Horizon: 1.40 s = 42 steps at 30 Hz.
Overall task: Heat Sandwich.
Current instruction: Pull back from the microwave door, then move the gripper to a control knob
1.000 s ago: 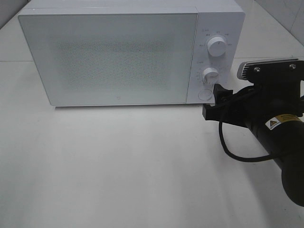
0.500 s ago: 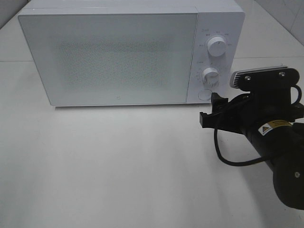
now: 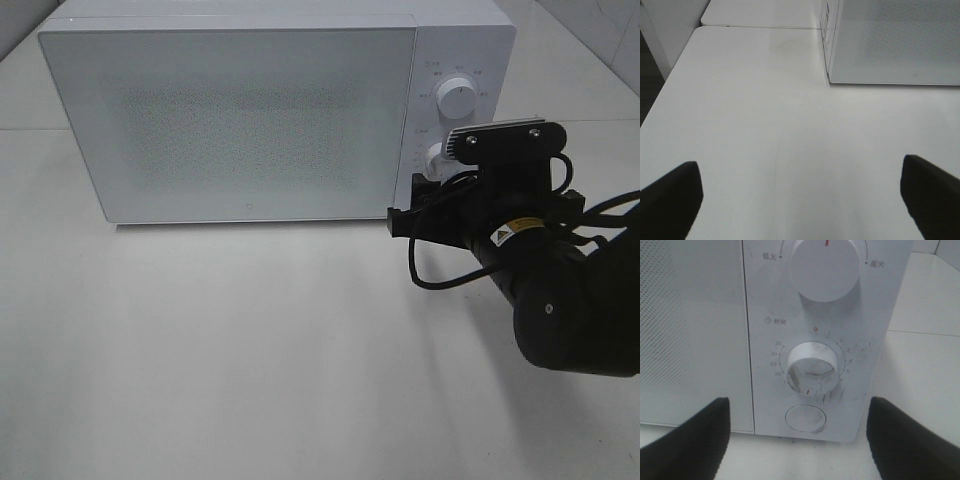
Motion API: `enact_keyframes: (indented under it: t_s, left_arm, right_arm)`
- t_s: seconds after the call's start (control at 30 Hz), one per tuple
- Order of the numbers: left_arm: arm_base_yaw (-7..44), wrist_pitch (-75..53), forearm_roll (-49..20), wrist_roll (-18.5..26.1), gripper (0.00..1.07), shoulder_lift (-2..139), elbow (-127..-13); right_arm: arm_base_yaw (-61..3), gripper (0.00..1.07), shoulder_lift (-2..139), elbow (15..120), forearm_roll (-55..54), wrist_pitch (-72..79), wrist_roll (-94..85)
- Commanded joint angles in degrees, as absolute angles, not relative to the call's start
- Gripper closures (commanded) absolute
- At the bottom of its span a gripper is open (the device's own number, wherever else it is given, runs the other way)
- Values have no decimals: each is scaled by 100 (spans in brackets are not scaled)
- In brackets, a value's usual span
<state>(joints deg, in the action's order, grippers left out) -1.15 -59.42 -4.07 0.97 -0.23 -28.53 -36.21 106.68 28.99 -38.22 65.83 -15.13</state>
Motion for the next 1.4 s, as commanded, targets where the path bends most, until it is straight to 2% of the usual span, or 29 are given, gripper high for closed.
enact_keyframes:
  t_s: [0.03,0.5,0.97,1.27,1.37,1.4]
  left_arm:
    - [-115,-5924,-401,74,5,-166,-2842]
    - [-115,-5924,-401,74,5,-166,-2842]
    - [-115,-5924,-401,74,5,-166,-2842]
    - [-115,-5924,-401,74,5,-166,-2842]
    - [-115,-5924,-401,74,5,-166,-2842]
    - [-115,-5924,-401,74,5,-166,-2842]
  right_arm:
    - [-3369,33,10846,3151,-3552,6457,-1455]
    - [-2790,33,11304,3833,-3042,6205,-1295]
    - [-2727,35,11499,4074,-3048,6257,-1261]
    - [-2750,52,11494,4068,-3146,6251,-1261]
    - [-2750,70,11494,4068,-3180,6314,-1266]
    - [-2750,70,11494,4068,-3180,6314,-1266]
